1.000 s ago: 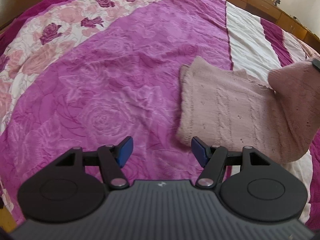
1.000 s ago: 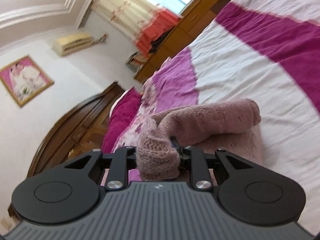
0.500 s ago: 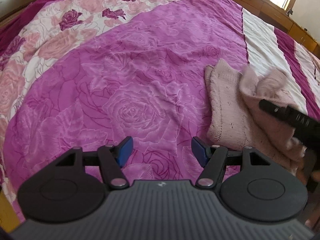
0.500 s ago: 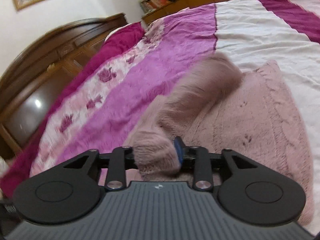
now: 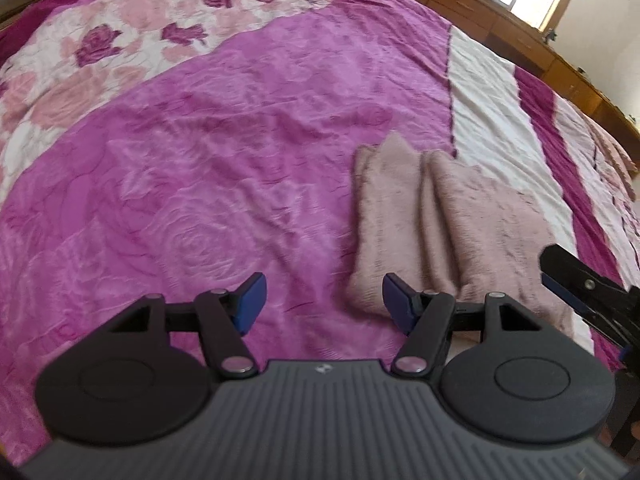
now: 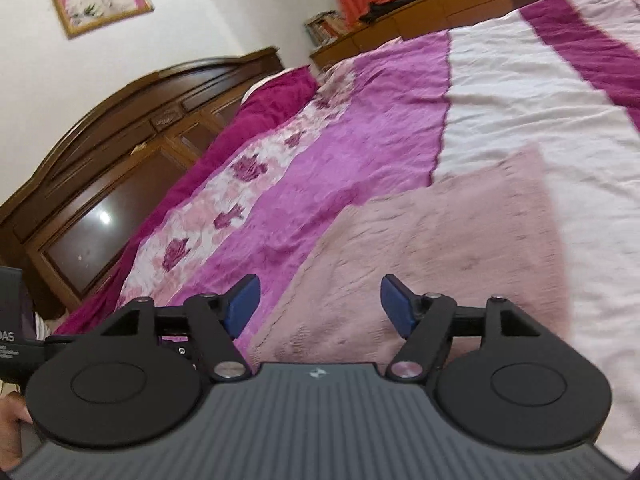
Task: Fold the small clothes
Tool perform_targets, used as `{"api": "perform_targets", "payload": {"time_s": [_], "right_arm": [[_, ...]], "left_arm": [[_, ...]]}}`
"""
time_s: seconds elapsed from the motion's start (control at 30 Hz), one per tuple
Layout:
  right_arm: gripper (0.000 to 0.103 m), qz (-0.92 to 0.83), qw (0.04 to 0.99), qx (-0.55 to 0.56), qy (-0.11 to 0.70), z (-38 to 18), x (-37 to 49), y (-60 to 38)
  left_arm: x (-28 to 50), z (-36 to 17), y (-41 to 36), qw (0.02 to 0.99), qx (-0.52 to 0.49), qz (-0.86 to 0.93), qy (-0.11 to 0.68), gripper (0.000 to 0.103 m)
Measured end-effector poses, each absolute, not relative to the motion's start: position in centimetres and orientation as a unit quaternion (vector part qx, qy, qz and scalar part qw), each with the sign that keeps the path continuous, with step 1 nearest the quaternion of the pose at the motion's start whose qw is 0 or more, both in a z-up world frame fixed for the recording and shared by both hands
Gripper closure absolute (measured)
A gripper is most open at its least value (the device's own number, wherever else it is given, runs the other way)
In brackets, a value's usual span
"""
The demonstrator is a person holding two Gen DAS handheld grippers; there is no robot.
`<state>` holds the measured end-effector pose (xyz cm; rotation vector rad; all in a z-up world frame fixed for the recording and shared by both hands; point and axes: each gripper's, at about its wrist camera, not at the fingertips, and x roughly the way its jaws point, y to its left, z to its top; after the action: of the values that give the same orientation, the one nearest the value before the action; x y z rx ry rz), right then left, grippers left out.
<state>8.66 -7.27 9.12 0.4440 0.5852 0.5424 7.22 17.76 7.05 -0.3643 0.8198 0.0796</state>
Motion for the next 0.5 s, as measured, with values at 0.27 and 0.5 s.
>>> {"api": "perform_targets", "payload": {"time_s": [0.27,0.5], "right_arm": [[0.029,0.185,0.917,0.226,0.273,9.4,7.9,-12.9],[0.029,0.144,0.915,0.256,0.279,7.9,8.3,-16.0]], "left_arm": [[9.6,7.9,14.7,0.906,-0.155,0.006,0.393,0.037],[12.2,7.9,12.9,0.907,-0.153,-0.022,0.393,0.037]]}}
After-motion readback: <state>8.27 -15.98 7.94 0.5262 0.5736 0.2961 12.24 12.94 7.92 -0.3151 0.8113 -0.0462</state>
